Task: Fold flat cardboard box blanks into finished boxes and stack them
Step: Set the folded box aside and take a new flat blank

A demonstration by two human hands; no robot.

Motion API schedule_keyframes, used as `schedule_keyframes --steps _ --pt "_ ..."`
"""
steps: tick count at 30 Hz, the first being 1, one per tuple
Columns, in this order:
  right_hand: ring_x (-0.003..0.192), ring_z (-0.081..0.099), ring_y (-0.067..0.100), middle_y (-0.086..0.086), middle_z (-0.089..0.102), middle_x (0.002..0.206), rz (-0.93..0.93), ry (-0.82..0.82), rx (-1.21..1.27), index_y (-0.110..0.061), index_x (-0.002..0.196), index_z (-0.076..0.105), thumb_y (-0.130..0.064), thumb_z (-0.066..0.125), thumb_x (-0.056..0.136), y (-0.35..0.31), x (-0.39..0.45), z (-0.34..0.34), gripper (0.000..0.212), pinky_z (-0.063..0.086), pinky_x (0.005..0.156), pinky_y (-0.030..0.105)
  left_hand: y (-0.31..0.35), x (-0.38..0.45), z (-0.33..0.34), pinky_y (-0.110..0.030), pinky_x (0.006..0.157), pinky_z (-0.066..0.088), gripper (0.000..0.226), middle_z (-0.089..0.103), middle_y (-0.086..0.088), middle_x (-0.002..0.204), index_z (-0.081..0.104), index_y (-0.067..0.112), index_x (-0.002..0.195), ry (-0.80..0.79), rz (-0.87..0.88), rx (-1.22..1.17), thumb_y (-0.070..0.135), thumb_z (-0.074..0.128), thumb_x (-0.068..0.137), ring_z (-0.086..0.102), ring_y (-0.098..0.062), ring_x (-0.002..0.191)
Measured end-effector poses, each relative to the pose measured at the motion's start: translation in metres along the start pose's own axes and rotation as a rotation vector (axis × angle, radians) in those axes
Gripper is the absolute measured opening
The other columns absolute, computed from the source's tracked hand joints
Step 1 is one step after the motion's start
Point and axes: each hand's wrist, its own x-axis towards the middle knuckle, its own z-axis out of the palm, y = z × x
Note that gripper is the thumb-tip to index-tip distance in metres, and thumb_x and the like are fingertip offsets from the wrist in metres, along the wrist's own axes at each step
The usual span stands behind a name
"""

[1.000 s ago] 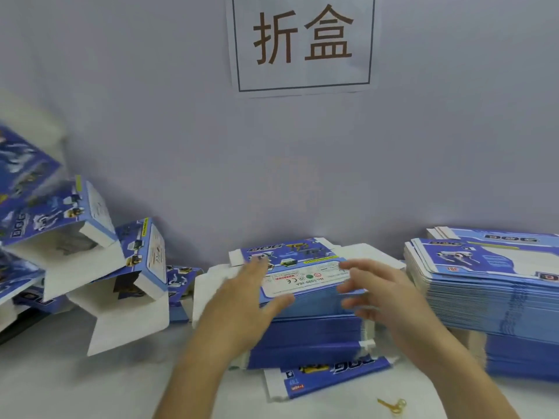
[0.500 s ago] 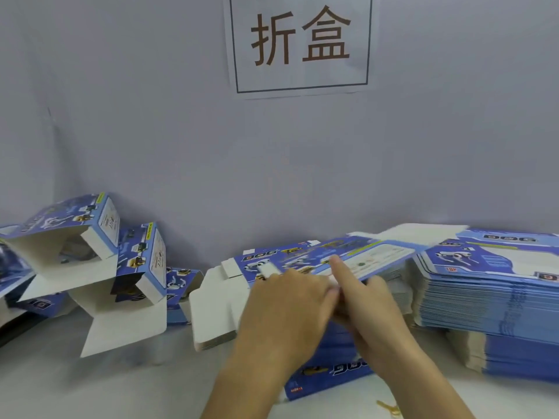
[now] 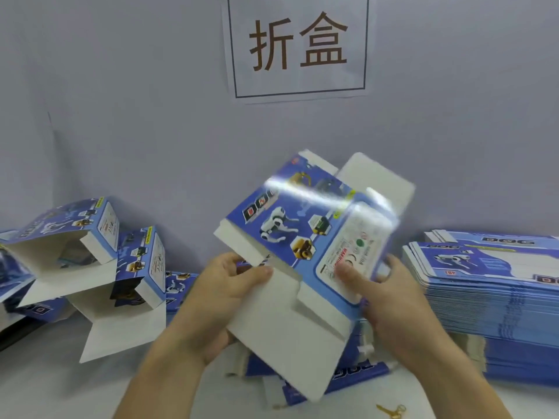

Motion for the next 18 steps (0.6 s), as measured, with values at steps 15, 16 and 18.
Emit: schedule_keyframes --steps 15,16,18 --pt "0.069 0.054 -0.031 -0.057 0.049 0.068 -0.242 0.030 -0.382 -0.056 0.122 0.027 -0.004 0.067 0.088 -0.004 -0.005 0.011 0.075 0.042 0.045 0.002 0.006 -0.008 0.032 -0.011 0.053 0.052 0.063 0.070 0.027 0.092 0.029 0.068 0.137 0.039 0.629 0.532 0.037 0.058 0.091 0.069 0.003 0.091" --pt "0.068 0.057 -0.027 -0.055 0.051 0.066 -0.220 0.032 -0.384 -0.051 0.128 0.030 -0.005 0.065 0.090 -0.003 -0.005 0.008 0.069 0.044 0.045 0.005 0.004 -0.007 0.031 -0.016 0.056 0.057 0.074 0.070 0.027 0.099 0.016 0.067 0.144 0.030 0.655 0.549 0.036 0.058 0.091 0.069 0.001 0.094" --pt "0.071 0.066 -0.011 -0.041 0.064 0.073 -0.202 0.015 -0.388 -0.045 0.113 0.047 -0.003 0.059 0.092 0.001 0.000 0.004 0.048 0.048 0.047 0.010 0.002 -0.006 0.028 -0.029 0.067 0.063 0.094 0.053 0.026 0.135 0.002 0.074 0.140 0.019 0.688 0.701 0.013 0.059 0.097 0.067 -0.005 0.105"
